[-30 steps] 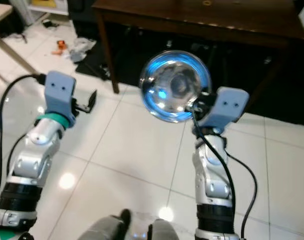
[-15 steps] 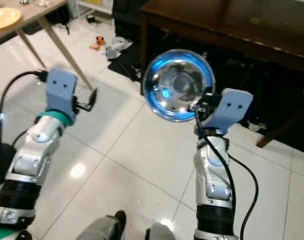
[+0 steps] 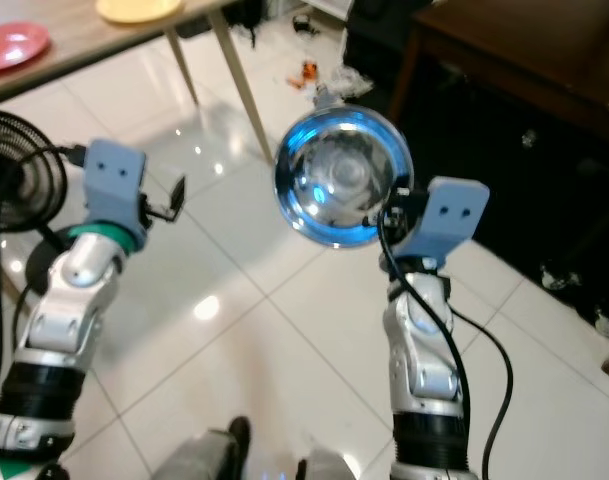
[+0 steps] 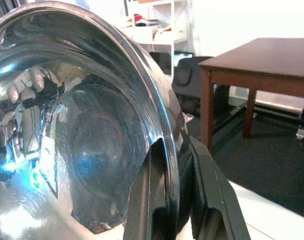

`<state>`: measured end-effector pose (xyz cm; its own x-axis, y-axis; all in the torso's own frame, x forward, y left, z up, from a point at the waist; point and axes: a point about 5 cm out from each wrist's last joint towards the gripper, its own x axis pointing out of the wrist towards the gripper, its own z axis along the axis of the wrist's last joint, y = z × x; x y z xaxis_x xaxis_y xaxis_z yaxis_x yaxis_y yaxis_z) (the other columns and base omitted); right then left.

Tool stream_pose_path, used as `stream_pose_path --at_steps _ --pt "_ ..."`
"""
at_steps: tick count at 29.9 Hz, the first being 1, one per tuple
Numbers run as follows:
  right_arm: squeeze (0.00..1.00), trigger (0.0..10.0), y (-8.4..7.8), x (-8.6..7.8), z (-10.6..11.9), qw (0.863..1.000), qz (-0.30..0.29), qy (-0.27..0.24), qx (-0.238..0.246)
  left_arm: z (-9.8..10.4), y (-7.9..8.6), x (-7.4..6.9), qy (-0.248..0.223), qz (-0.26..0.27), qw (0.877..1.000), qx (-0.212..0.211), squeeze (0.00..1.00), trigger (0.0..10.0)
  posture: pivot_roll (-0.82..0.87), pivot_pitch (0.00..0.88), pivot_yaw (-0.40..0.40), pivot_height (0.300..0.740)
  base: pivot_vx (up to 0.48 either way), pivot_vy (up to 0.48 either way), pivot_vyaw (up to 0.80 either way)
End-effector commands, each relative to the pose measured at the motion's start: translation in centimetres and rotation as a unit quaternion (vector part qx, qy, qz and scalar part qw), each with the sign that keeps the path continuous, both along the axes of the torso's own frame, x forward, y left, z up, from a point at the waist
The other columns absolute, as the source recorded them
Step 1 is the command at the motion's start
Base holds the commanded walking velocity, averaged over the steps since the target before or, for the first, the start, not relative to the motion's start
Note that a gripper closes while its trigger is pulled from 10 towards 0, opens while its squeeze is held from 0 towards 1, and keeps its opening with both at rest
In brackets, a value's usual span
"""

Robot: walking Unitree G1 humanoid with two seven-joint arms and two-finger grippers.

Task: Setting the table

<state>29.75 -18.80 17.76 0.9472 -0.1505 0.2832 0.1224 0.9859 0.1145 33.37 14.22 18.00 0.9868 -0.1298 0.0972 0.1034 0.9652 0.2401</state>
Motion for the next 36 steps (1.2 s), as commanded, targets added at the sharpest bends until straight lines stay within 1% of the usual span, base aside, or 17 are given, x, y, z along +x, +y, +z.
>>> stream_pose_path --at_steps 1,8,14,15,16,18,20,36 --pt "0.00 10.0 0.0 -0.1 -0.1 1.000 0.001 -0.003 0.001 -0.6 0.1 -0.1 0.012 0.008 1.000 -0.004 0.00 10.0 0.01 0.000 0.061 0.740 0.000 0.000 0.79" --pt "0.00 10.0 0.0 -0.1 0.0 1.000 0.002 -0.003 0.000 -0.4 0.0 -0.1 0.005 0.008 1.000 -0.007 0.00 10.0 0.01 0.003 0.060 0.740 0.000 0.000 0.79" --pt "0.00 10.0 0.0 -0.1 0.0 1.000 0.002 -0.004 0.002 -0.3 0.2 0.1 0.001 0.021 1.000 -0.005 0.00 10.0 0.00 0.004 0.058 0.740 0.000 0.000 0.69" --pt "0.00 10.0 0.0 -0.1 0.1 1.000 0.002 -0.006 0.005 -0.2 0.3 0.2 -0.003 0.030 1.000 -0.005 0.00 10.0 0.00 0.004 0.056 0.740 0.000 0.000 0.00" --pt "0.00 10.0 0.1 -0.1 0.2 1.000 0.004 -0.008 0.006 -0.3 0.6 0.4 -0.001 0.048 0.999 -0.003 0.00 10.0 0.00 0.004 0.054 0.740 0.458 0.000 0.00" --pt "0.00 10.0 0.1 -0.1 0.2 1.000 0.004 -0.008 0.006 -0.3 0.6 0.4 -0.001 0.048 0.999 -0.003 0.00 10.0 0.00 0.004 0.054 0.740 0.458 0.000 0.00" --pt "0.00 10.0 0.1 -0.2 0.3 1.000 0.006 -0.011 0.006 -0.5 1.1 0.7 0.004 0.073 0.997 0.000 0.00 10.0 -0.01 0.005 0.053 0.740 0.458 0.000 0.00" --pt "0.00 10.0 0.3 -0.3 0.4 1.000 0.006 -0.016 0.011 -0.4 0.9 0.8 0.001 0.067 0.998 0.002 0.00 10.0 0.00 0.007 0.058 0.740 0.458 0.000 0.00"
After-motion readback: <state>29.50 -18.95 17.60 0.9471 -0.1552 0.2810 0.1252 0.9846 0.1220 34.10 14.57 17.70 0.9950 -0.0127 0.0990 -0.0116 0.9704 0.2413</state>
